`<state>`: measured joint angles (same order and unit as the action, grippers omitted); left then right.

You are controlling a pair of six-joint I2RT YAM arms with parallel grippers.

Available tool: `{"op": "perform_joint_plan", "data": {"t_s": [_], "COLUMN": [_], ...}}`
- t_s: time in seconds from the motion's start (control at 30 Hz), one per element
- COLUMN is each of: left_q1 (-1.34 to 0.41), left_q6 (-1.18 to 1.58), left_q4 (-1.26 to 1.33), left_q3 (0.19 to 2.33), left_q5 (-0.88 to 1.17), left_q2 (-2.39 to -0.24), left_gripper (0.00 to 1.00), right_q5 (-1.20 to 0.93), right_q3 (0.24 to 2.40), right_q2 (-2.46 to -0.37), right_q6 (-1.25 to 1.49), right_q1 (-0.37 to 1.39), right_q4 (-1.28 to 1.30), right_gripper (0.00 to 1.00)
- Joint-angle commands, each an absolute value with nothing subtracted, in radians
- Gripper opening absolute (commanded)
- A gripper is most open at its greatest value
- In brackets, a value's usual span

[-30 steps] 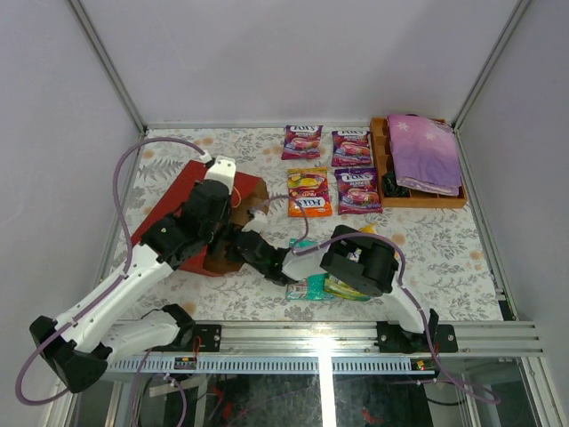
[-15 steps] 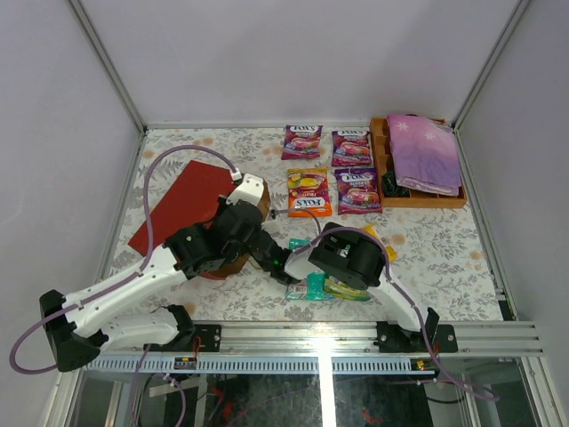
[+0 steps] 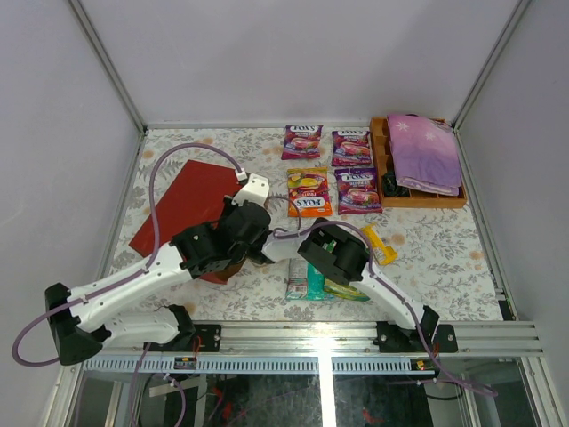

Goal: Take the snacks out of the paper bag

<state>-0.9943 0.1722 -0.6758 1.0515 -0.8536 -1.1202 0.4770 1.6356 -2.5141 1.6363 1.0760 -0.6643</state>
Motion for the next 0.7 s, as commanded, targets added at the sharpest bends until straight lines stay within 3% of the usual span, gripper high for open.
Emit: {"op": "perform_joint_plan", "data": {"t_s": [0.0,0.23,0.4,0.67], "left_q1": [-1.002,-1.000,-1.000,-0.997], "left_q6": [0.202,0.197,0.190,0.205], "left_q4": [-0.667,-0.650,-0.622,-0.622], "left_q3": [1.090,1.044,1.001,0.988], "left_q5": [-0.863,-0.906,-0.972,-0.985], "left_q2": [-1.090,-1.051,-1.022,-1.000], "left_gripper": [0.00,0.00,0.00,0.00], "right_q5": [0.448,0.471,0.411,0.201], "right_q3": [1.753,1.594,1.343,1.084], "right_q2": [-2.616,-2.487,-2.275,-2.023], "right_q6": [1.629,1.463,1.324,1.239], "right_q1": [1.074,1.075,1.076,1.095], "right_q4": [-0.506,-0.655,-0.761,-0.634], "right_gripper": [0.59,0.02,0.00,0.00]}}
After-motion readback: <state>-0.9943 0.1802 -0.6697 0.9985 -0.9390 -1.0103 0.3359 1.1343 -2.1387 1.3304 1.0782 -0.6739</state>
